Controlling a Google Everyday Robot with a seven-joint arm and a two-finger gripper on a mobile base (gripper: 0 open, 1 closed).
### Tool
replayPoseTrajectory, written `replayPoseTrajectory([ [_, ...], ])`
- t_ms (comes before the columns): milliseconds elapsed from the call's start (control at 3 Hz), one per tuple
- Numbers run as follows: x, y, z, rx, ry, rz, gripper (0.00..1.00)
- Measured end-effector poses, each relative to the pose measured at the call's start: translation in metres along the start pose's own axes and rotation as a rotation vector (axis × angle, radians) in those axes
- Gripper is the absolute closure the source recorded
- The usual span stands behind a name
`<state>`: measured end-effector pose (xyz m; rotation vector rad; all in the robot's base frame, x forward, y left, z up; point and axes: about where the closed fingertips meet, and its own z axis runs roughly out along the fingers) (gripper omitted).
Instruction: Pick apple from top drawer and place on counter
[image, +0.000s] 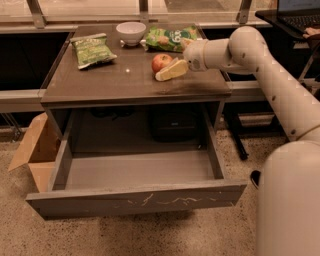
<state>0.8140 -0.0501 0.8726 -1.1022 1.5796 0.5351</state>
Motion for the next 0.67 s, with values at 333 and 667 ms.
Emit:
replayPoseTrajectory([
  [333, -0.013, 0.004, -0.033, 0.058, -0.092, -0.003, 0.00],
  [667, -0.025, 0.013, -0.065, 0.090, -0.183, -0.015, 0.00],
])
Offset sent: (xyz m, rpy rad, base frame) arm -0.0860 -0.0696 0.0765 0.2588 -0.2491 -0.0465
